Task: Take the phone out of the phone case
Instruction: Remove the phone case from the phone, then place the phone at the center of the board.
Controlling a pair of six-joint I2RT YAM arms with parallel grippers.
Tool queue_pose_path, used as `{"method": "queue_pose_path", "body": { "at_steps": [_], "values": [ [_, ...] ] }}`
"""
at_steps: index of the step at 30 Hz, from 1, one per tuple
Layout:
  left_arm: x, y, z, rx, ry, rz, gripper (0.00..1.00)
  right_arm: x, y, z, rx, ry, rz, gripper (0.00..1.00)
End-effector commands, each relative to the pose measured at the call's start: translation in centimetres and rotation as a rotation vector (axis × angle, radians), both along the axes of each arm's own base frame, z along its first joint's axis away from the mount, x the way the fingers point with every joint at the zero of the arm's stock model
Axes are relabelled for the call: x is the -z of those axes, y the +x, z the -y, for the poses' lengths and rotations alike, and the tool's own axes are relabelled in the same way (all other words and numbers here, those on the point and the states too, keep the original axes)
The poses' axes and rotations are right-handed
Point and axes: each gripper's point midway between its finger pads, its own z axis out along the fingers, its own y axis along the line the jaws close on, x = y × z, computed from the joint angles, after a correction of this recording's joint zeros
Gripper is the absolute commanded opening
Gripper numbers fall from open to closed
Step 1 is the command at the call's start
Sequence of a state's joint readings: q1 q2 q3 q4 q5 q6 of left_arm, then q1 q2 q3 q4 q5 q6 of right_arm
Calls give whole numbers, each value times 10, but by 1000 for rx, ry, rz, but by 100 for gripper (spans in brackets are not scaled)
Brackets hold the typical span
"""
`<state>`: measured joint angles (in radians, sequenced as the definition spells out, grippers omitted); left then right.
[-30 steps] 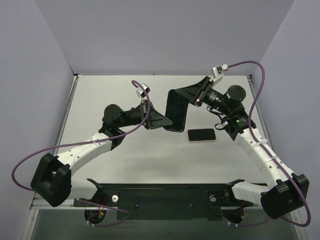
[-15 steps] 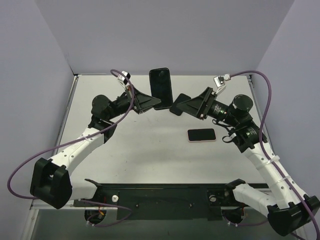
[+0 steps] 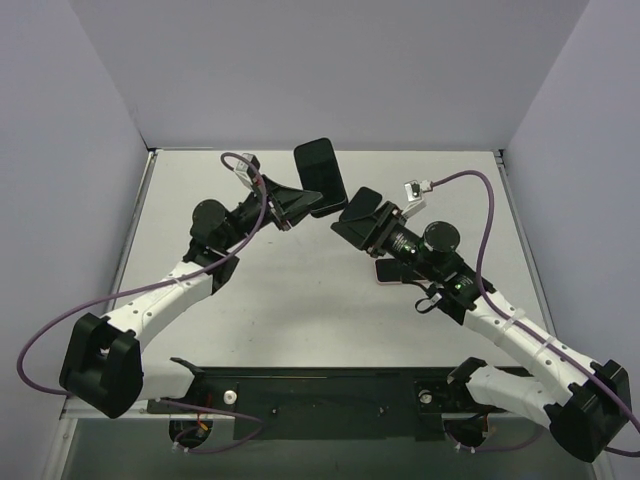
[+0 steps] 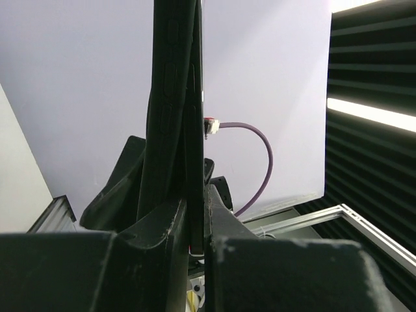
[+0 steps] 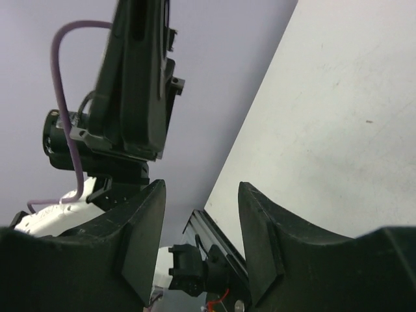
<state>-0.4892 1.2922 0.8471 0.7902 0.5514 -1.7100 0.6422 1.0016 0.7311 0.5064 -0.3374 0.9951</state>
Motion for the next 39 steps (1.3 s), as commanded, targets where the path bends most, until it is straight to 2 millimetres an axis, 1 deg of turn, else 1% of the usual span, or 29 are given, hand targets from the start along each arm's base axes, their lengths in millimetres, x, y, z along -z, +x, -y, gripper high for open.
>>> {"method": "queue_pose_path", "body": {
  "at_steps": [1,2,10,14,17,18,20,21,22,23,24,25,26,27,28,29,30,31,32,33,34,35,36,37,38,39],
  "values": [
    [-40,-16,-13,-31,-115,115,0,-61,6,3,46,138,162,44],
    [-38,-16,-12,-30,-114,107,0,-61,7,3,48,134,157,44],
    [-42,-22,-2,0,-119,128,0,-66,11,5,70,146,158,42],
    [-45,-27,3,22,-123,141,0,-62,18,5,94,140,140,39],
    [-40,-30,7,35,-118,130,0,-65,22,4,106,150,146,38],
    [-40,-32,9,43,-122,131,0,-63,24,4,109,147,143,34],
    [-41,-34,10,52,-133,130,0,-61,27,5,128,138,144,20],
    [-41,-35,10,59,-138,127,0,-56,31,9,157,119,137,7],
    [-44,-38,9,65,-149,136,0,-52,32,13,177,109,133,1],
    [-46,-40,8,80,-158,138,0,-35,42,23,243,59,89,0],
    [-52,-43,6,88,-177,159,0,-27,50,39,326,35,62,0],
    [-54,-46,7,109,-184,163,0,-2,57,55,387,-29,-11,0],
    [-60,-53,5,139,-203,187,0,18,63,73,454,-67,-60,0],
    [-60,-53,6,153,-209,186,0,36,74,98,531,-82,-103,0],
    [-64,-57,3,169,-232,199,0,53,73,114,574,-111,-156,0],
    [-64,-58,1,176,-243,200,0,73,81,144,656,-120,-208,0],
    [-66,-61,-1,191,-250,216,0,78,80,155,673,-118,-225,0],
    [-63,-60,-3,190,-243,217,0,93,81,180,724,-126,-262,0],
    [-56,-57,-2,181,-205,235,0,97,76,190,728,-126,-281,0],
    [-51,-50,-7,153,-166,238,0,105,75,209,768,-142,-299,0],
    [-23,-36,-1,123,-33,234,0,109,66,218,770,-182,-302,0],
    [11,-18,-1,95,110,83,0,106,65,232,803,-206,-300,0],
    [13,-7,-9,8,228,218,0,114,53,240,809,-291,-328,0],
    [51,0,-11,3,370,105,0,109,45,247,822,-321,-321,0],
    [53,19,-16,-100,518,269,0,112,38,248,807,-371,-330,0],
    [95,21,-22,-79,685,179,0,100,33,247,800,-376,-291,0]
  ]
}}
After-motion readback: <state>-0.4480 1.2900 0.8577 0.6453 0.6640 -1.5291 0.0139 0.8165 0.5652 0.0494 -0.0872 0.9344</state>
